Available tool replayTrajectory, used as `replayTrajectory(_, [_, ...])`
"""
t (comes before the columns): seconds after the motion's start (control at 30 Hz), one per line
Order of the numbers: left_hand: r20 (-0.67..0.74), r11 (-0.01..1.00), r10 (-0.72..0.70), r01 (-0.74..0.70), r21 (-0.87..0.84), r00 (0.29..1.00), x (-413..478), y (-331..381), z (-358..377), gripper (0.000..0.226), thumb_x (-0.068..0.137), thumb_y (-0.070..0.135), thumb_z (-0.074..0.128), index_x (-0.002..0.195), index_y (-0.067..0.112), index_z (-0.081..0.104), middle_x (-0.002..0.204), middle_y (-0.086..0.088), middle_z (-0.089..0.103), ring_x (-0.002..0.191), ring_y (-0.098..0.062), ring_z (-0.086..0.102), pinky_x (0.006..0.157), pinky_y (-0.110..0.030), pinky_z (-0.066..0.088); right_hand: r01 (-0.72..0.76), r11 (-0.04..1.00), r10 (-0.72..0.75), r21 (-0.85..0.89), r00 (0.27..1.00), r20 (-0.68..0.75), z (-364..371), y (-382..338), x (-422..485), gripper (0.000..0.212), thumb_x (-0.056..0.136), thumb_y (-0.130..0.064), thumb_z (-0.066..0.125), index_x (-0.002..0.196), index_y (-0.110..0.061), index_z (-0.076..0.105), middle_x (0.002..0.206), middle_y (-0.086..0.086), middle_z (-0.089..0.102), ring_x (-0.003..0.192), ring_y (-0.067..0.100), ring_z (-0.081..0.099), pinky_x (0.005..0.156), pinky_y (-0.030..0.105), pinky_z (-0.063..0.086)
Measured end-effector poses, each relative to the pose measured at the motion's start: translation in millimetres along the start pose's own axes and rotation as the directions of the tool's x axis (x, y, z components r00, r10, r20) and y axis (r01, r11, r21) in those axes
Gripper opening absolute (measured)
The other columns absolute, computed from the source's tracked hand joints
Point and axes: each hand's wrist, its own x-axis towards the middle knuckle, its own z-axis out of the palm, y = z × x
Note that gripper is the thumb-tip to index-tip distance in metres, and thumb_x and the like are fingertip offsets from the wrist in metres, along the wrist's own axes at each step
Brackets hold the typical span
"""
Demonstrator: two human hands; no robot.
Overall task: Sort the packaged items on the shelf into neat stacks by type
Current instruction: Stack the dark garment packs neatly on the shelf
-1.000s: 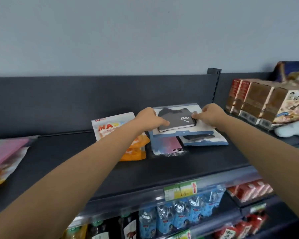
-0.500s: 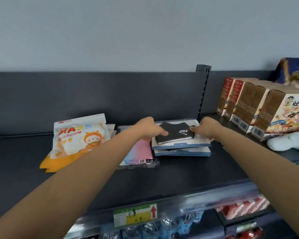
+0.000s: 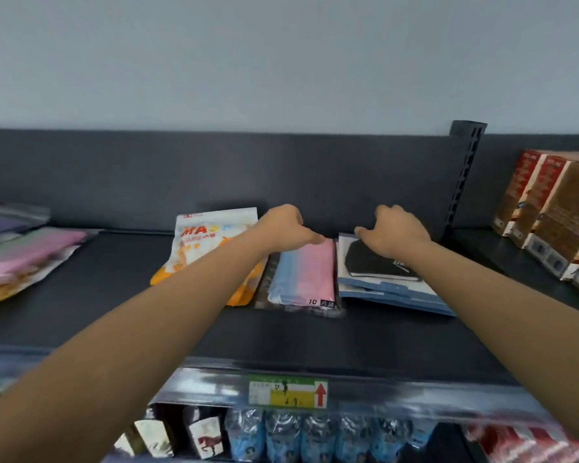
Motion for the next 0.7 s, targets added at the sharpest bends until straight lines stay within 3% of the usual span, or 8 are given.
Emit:
replayTrajectory(0.13, [-0.086,0.99,0.003,0.009,0.138,0.996,-29.4,-46.3,-54.0,0.042,0.081,0.046,0.07,0.095,0.008,0.059,0.1,-0.01,0.064,0.091,-0.025,0.06,0.083,-0.037,0.05,0.084,0.996,-0.083,0.028,0.996,-0.022,0.5,-68.3,-6.7,0.053,0.092,-0.045,0.052,0.124,-0.003,0.05,0.126,0.019,0.05,0.115,0.038,0.051,0.087,0.038,0.045])
replayTrajectory(0.2, [-0.112,0.982,-0.027,0.047,0.181,0.993,-46.5,-78.3,-81.8,0.049,0.082,0.047,0.067,0.108,0.006,0.062,0.11,-0.009,0.065,0.097,-0.026,0.061,0.085,-0.039,0.05,0.114,0.992,-0.113,0.045,0.993,-0.024,4.2,-108.0,-11.9,0.052,0.092,-0.045,0.052,0.123,-0.003,0.05,0.125,0.019,0.051,0.114,0.038,0.051,0.082,0.037,0.044])
replayTrajectory(0.37, [-0.174,0.95,-0.134,0.177,0.259,0.976,-90.6,-177.6,-149.3,0.042,0.08,0.05,0.068,0.091,0.011,0.056,0.099,-0.003,0.06,0.087,-0.022,0.054,0.076,-0.037,0.047,0.207,0.976,-0.208,0.061,0.978,-0.004,26.6,-220.2,-28.7,0.047,0.092,-0.044,0.052,0.119,-0.006,0.05,0.121,0.014,0.052,0.106,0.033,0.055,0.072,0.034,0.043])
replayTrajectory(0.47, [-0.236,0.919,-0.195,0.261,0.294,0.952,-120.6,-238.5,-183.4,0.04,0.078,0.047,0.07,0.069,0.017,0.047,0.084,-0.005,0.056,0.08,-0.025,0.052,0.065,-0.031,0.041,0.259,0.961,-0.262,0.101,0.965,0.02,48.0,-287.1,-42.7,0.044,0.092,-0.042,0.052,0.115,-0.005,0.053,0.12,0.014,0.055,0.105,0.033,0.056,0.071,0.033,0.042])
replayTrajectory(0.53, [-0.269,0.893,-0.233,0.315,0.32,0.935,-138.1,-274.4,-202.7,0.039,0.078,0.045,0.069,0.067,0.014,0.049,0.079,-0.008,0.058,0.077,-0.027,0.053,0.06,-0.031,0.037,0.287,0.95,-0.296,0.126,0.953,0.059,62.0,-329.0,-50.8,0.046,0.091,-0.045,0.053,0.113,-0.005,0.054,0.119,0.015,0.056,0.105,0.033,0.057,0.071,0.033,0.042])
replayTrajectory(0.6, [-0.275,0.877,-0.265,0.35,0.33,0.924,-151.2,-306.5,-220.5,0.037,0.079,0.045,0.069,0.08,0.009,0.061,0.088,-0.01,0.064,0.086,-0.031,0.058,0.066,-0.031,0.041,0.313,0.939,-0.327,0.139,0.94,0.092,73.3,-367.8,-57.4,0.044,0.091,-0.047,0.053,0.108,-0.006,0.055,0.117,0.014,0.057,0.102,0.032,0.058,0.07,0.033,0.043])
replayTrajectory(0.7, [-0.283,0.868,-0.32,0.399,0.294,0.904,-161.2,-346.5,-243.8,0.054,0.079,0.047,0.07,0.11,0.003,0.065,0.11,-0.015,0.066,0.102,-0.032,0.06,0.072,-0.03,0.039,0.324,0.932,-0.345,0.163,0.93,0.124,84.9,-417.9,-62.7,0.045,0.09,-0.047,0.054,0.108,-0.006,0.056,0.112,0.012,0.057,0.101,0.032,0.058,0.07,0.031,0.042])
